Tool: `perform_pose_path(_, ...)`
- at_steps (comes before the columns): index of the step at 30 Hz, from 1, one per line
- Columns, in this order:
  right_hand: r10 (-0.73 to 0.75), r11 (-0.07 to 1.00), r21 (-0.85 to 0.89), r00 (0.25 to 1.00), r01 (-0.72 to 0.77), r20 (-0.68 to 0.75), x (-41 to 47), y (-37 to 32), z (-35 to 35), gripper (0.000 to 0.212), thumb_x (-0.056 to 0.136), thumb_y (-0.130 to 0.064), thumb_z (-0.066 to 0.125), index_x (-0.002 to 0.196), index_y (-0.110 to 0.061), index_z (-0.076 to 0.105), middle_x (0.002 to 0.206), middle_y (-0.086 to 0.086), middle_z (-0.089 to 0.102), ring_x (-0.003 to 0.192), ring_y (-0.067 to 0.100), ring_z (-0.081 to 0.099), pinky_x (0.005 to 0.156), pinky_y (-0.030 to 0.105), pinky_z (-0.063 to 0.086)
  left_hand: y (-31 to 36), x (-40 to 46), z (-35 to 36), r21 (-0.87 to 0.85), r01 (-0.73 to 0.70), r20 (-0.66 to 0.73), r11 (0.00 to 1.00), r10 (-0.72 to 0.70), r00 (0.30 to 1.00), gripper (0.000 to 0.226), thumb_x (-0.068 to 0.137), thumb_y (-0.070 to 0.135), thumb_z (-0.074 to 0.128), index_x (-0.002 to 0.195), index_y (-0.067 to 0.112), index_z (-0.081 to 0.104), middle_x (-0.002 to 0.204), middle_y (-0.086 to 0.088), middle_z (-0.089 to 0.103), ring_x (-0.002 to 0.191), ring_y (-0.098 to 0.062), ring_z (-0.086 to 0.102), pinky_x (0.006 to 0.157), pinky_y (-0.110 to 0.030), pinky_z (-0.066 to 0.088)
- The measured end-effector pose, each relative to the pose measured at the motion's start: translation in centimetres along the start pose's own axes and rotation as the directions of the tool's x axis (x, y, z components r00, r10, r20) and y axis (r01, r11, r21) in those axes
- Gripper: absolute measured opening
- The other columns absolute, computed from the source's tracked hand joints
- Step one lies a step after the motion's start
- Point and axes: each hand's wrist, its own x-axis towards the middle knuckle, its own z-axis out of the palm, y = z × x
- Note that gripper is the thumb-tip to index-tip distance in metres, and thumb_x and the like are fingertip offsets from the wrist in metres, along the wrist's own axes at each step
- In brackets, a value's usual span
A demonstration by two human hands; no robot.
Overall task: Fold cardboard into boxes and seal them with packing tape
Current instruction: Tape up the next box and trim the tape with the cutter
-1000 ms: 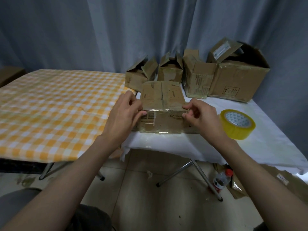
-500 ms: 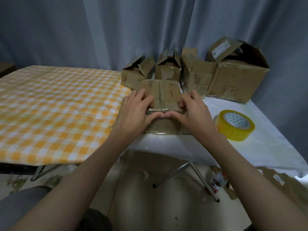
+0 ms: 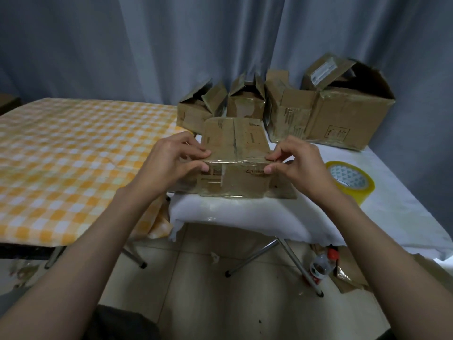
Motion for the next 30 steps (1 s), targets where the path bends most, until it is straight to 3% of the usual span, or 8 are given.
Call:
perform_pose_path(7, 0.011, 0.999, 0.031, 0.999, -0.01, -0.034, 0.1, -0.1, 0.4, 0.021, 0.065, -0.004, 0.089, 0.073, -0.006, 0.07, 0.083, 0.007, 0.063, 0.075, 0.018, 0.066, 0.066, 0.011, 0.044, 0.0, 0.3, 0.5, 0.097, 0.011, -0.025, 0.995, -0.008, 1.0, 0.025, 0.081, 0.023, 0.08, 0.105, 0.014, 0.078, 0.097, 0.001, 0.068, 0.095, -0.018, 0.063, 0.083, -0.046, 0.053)
perform_pose_path(9, 0.028, 0.999, 0.027, 0.999, -0.027, -0.019, 0.1, -0.4, 0.3, 0.022, 0.065, -0.004, 0.089, 0.075, -0.008, 0.07, 0.084, 0.003, 0.06, 0.071, 0.014, 0.063, 0.065, 0.005, 0.041, 0.6, 0.7, 0.7, 0.187, -0.021, 0.0, 0.982, 0.021, 1.0, 0.028, 0.082, 0.033, 0.073, 0.108, 0.022, 0.075, 0.112, 0.004, 0.063, 0.106, -0.015, 0.058, 0.088, -0.044, 0.051)
perform_pose_path(12, 0.044, 0.999, 0.026, 0.999, -0.044, -0.005, 0.1, -0.7, 0.3, 0.023, 0.067, -0.004, 0.089, 0.077, -0.009, 0.069, 0.09, 0.005, 0.059, 0.072, 0.014, 0.062, 0.067, 0.004, 0.042, 2.3, 1.6, 2.1, 0.214, -0.089, 0.084, 0.973, 0.072, 0.994, 0.046, 0.091, 0.045, 0.059, 0.134, 0.029, 0.057, 0.148, 0.011, 0.043, 0.13, -0.011, 0.047, 0.104, -0.035, 0.044)
perform_pose_path(15, 0.052, 0.997, 0.048, 0.999, -0.052, 0.005, 0.0, -0.7, 0.2, 0.025, 0.068, -0.007, 0.089, 0.077, -0.017, 0.068, 0.097, 0.007, 0.062, 0.077, 0.017, 0.065, 0.07, 0.007, 0.044, 3.6, 2.4, 4.3, 0.291, -0.142, 0.226, 0.946, 0.077, 0.971, 0.062, 0.097, 0.056, 0.046, 0.153, 0.033, 0.033, 0.161, 0.015, 0.025, 0.143, -0.011, 0.035, 0.11, -0.034, 0.036)
perform_pose_path(17, 0.057, 0.995, 0.077, 0.998, -0.058, 0.019, -0.1, -0.5, -0.1, 0.022, 0.071, -0.012, 0.088, 0.082, -0.018, 0.07, 0.095, 0.001, 0.063, 0.077, 0.013, 0.065, 0.071, 0.008, 0.044, 3.7, 2.4, 5.5, 0.363, -0.139, 0.26, 0.921, 0.043, 0.965, 0.061, 0.099, 0.056, 0.04, 0.154, 0.032, 0.03, 0.161, 0.015, 0.025, 0.145, -0.009, 0.03, 0.113, -0.036, 0.036)
perform_pose_path(24, 0.237, 0.903, 0.365, 0.971, -0.226, 0.013, -0.4, 0.1, -0.6, 0.014, 0.093, -0.021, 0.07, 0.106, -0.015, 0.071, 0.096, 0.006, 0.069, 0.076, 0.032, 0.072, 0.081, 0.051, 0.06, 3.7, 2.5, 5.3, 0.337, -0.175, 0.243, 0.925, 0.094, 0.966, 0.047, 0.102, 0.046, 0.041, 0.148, 0.037, 0.04, 0.153, 0.019, 0.037, 0.143, -0.007, 0.034, 0.113, -0.035, 0.036)
perform_pose_path(27, 0.282, 0.887, 0.379, 0.959, -0.265, 0.012, -0.2, 0.0, -0.6, 0.017, 0.095, -0.024, 0.066, 0.111, -0.017, 0.069, 0.098, 0.001, 0.064, 0.08, 0.035, 0.071, 0.076, 0.05, 0.062, 3.6, 2.8, 3.0, 0.262, -0.252, 0.276, 0.932, 0.178, 0.945, 0.044, 0.101, 0.038, 0.048, 0.144, 0.033, 0.048, 0.15, 0.017, 0.044, 0.142, -0.009, 0.038, 0.117, -0.038, 0.025)
perform_pose_path(30, 0.297, 0.906, 0.323, 0.955, -0.273, -0.026, 0.5, 0.0, -0.8, 0.018, 0.096, -0.029, 0.065, 0.111, -0.02, 0.068, 0.101, 0.0, 0.065, 0.089, 0.03, 0.07, 0.077, 0.046, 0.061, 3.2, 2.3, 0.5, 0.177, -0.225, 0.229, 0.958, 0.182, 0.956, 0.04, 0.097, 0.032, 0.058, 0.137, 0.033, 0.057, 0.143, 0.021, 0.05, 0.136, -0.006, 0.044, 0.114, -0.043, 0.028)
